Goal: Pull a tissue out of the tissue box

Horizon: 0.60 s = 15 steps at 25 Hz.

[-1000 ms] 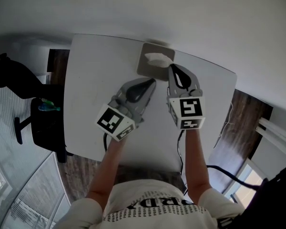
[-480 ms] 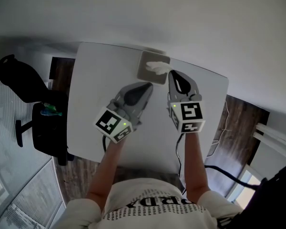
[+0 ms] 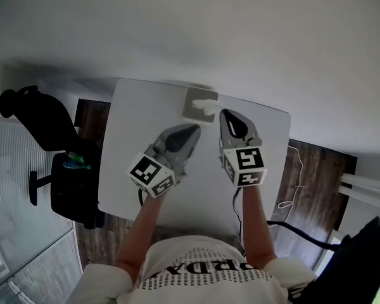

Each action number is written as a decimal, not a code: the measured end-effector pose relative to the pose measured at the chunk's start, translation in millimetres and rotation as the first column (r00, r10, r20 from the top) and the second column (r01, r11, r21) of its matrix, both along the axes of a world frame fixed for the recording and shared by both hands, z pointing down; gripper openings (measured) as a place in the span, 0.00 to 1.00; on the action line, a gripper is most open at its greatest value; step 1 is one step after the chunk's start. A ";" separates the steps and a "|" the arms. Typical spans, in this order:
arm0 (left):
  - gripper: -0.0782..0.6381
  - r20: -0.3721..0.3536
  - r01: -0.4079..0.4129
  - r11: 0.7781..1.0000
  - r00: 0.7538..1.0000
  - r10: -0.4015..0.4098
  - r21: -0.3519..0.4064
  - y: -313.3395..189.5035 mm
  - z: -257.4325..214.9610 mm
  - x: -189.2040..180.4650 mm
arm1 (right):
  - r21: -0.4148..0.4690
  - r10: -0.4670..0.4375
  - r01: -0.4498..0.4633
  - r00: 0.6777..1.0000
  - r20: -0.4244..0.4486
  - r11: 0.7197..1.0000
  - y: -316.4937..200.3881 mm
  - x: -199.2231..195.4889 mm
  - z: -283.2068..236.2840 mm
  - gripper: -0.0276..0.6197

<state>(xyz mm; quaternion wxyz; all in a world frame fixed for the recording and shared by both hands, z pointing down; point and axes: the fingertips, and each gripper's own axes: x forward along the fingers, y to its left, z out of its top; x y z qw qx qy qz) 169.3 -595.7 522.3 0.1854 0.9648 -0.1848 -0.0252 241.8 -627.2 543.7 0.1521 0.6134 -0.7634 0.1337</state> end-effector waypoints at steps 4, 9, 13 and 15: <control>0.10 0.007 0.004 1.000 1.000 -0.004 0.007 10.9 -20.6 -3.9 | 0.020 -0.009 0.009 1.000 0.003 1.000 12.9 -7.9 -22.3 0.06; 0.10 -0.001 0.000 1.000 1.000 0.000 0.024 32.5 -43.3 -10.8 | 0.050 -0.032 0.032 0.999 -0.002 0.998 32.8 -20.8 -50.5 0.06; 0.10 -0.007 -0.003 0.999 1.000 0.004 0.039 51.4 -61.5 -16.8 | 0.083 -0.046 0.047 0.999 -0.015 0.995 49.1 -31.7 -70.0 0.06; 0.10 -0.007 -0.008 0.999 1.000 0.009 0.049 61.9 -70.8 -20.2 | 0.099 -0.052 0.053 0.998 -0.021 0.994 57.3 -36.2 -79.7 0.06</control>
